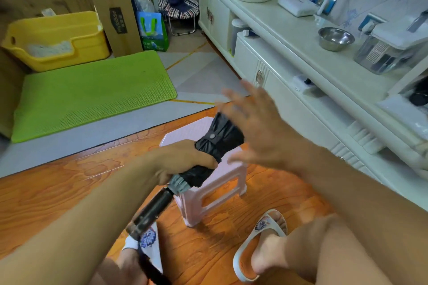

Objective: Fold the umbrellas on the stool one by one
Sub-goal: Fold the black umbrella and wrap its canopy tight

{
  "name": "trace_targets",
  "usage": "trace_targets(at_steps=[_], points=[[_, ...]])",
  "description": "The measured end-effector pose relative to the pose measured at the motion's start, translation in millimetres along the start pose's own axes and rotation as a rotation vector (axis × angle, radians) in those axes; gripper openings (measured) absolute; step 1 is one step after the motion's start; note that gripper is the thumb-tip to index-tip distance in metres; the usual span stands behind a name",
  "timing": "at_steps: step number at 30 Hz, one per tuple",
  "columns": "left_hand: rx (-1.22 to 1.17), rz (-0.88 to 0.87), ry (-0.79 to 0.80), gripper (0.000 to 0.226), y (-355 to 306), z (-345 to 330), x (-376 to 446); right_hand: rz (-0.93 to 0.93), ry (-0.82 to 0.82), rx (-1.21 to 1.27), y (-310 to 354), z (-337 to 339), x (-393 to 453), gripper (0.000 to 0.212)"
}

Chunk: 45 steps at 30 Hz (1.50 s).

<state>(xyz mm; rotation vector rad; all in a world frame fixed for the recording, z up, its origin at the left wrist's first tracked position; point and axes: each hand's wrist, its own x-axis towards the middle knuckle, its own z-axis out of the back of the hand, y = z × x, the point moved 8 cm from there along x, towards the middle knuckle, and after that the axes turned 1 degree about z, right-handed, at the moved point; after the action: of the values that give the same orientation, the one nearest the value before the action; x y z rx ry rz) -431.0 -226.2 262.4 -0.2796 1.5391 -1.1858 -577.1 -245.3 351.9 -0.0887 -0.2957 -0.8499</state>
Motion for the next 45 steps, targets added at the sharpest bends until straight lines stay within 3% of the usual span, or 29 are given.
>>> trace_targets(at_steps=[2,5,8,12,17,19,23,25,28,30,32,36,39,42,45], points=[[0.176,0.000,0.085,0.024,2,0,-4,0.185,0.187,-0.268,27,-31,-11,0.099],[0.397,-0.035,0.246,0.027,4,-10,-9,0.279,0.121,-0.304,46,-42,-22,0.048],[0.588,-0.111,0.255,0.034,-4,-18,-12,0.269,0.124,-0.206,42,-29,-25,0.022],[0.857,-0.318,-0.045,0.029,-30,-17,-18,0.138,0.207,-0.192,20,-17,-28,0.044],[1.273,-0.406,-0.537,0.046,-42,-6,-36,-0.006,0.194,-0.282,11,-1,-31,0.042],[1.333,-0.557,-0.679,0.037,-44,-9,-44,-0.048,0.295,-0.134,9,5,-32,0.043],[1.535,-0.910,-0.688,0.025,-43,-16,-55,-0.488,0.668,0.670,-37,29,-37,0.061],[1.546,-1.026,-0.704,0.021,-45,-28,-65,-0.583,0.837,0.823,-43,19,-44,0.069],[1.536,-1.038,-0.769,0.023,-50,-44,-72,-0.468,1.091,0.811,-7,-24,-52,0.064],[1.548,-0.963,-0.776,0.027,-49,-43,-68,-0.332,1.074,0.698,18,-41,-49,0.054],[1.551,-0.872,-0.734,0.036,-44,-38,-60,-0.270,0.946,0.506,26,-44,-46,0.042],[1.453,-0.736,-0.634,0.049,-37,-32,-46,-0.237,0.478,-0.115,27,-12,-45,0.039],[1.361,-0.623,-0.574,0.036,-40,-20,-41,-0.087,0.203,-0.313,36,-4,-52,0.045],[1.281,-0.520,-0.414,0.029,-37,-10,-37,-0.014,0.152,-0.326,36,-4,-52,0.041],[1.310,-0.632,-0.513,0.031,-41,-7,-44,-0.117,0.334,-0.165,30,-3,-46,0.037]])
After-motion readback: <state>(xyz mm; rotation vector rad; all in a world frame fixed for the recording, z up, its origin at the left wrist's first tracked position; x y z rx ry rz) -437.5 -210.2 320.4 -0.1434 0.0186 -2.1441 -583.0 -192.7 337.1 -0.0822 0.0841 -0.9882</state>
